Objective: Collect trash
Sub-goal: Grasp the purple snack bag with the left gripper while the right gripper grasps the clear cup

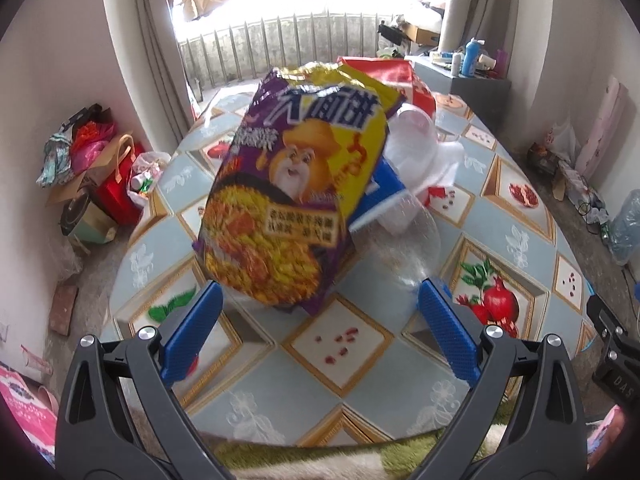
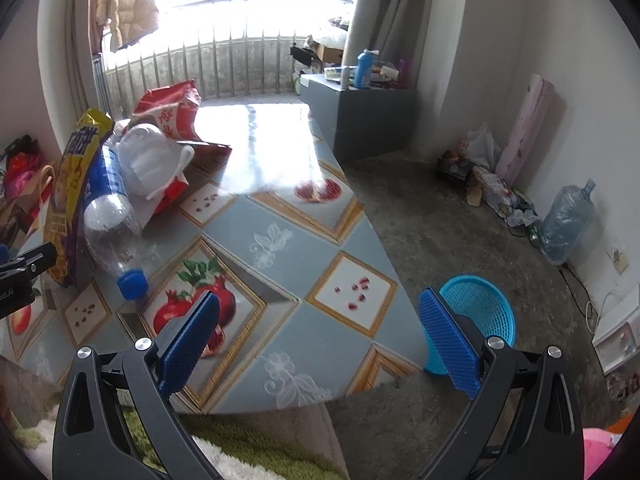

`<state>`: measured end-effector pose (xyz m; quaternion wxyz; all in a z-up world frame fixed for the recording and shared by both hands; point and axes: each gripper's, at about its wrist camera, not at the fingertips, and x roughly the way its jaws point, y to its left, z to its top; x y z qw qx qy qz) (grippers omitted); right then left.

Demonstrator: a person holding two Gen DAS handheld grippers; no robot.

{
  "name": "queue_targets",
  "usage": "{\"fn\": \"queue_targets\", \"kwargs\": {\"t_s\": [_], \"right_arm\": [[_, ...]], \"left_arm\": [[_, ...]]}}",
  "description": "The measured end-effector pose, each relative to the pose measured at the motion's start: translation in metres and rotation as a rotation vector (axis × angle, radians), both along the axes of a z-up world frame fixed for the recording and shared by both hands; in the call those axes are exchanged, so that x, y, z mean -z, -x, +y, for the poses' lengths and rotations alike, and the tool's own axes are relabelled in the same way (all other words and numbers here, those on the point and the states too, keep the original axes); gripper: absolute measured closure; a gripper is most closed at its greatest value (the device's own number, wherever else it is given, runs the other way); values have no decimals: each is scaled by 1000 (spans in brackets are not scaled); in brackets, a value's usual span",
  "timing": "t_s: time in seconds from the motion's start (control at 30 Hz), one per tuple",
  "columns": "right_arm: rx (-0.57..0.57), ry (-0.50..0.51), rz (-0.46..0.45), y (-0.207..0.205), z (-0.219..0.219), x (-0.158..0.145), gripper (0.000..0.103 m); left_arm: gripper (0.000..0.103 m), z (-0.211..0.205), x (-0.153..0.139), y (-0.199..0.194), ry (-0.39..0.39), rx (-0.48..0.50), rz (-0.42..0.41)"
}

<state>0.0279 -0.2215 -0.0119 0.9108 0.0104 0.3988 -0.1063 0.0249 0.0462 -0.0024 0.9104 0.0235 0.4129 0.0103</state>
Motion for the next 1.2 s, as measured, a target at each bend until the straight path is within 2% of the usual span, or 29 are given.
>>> {"fn": "queue_targets", "kwargs": {"t_s": [0.13,0.33,0.43,0.6,0.73,0.87,1.0,1.2], "right_arm": [[-43,-6,-44,-20,6,-8,6],[-136,-20,-151,-52,16,-26,6],[-191,-56,-194,-67,19,-33,6],[-287,-97,-233,-89,25,-36,9],[-363,-135,-225,-109,33,-33,18],[-394,-174,-218,-122,35,-29,22],[-429,-191,-220,-133,37,-27,23],[-494,-220,-213,-145,45,-22,23]], "left_arm": [[9,9,-10,-14,16,23,-51],[9,18,-32,-30,105,138,-220],[9,16,-37,-39,121,174,-264],[9,1,-35,-60,73,234,-267],[9,-10,-29,-75,28,275,-234],[10,-14,-18,-87,-18,268,-203],[33,-14,-7,-96,-76,256,-174],[56,0,-8,-99,-53,256,-175]]}}
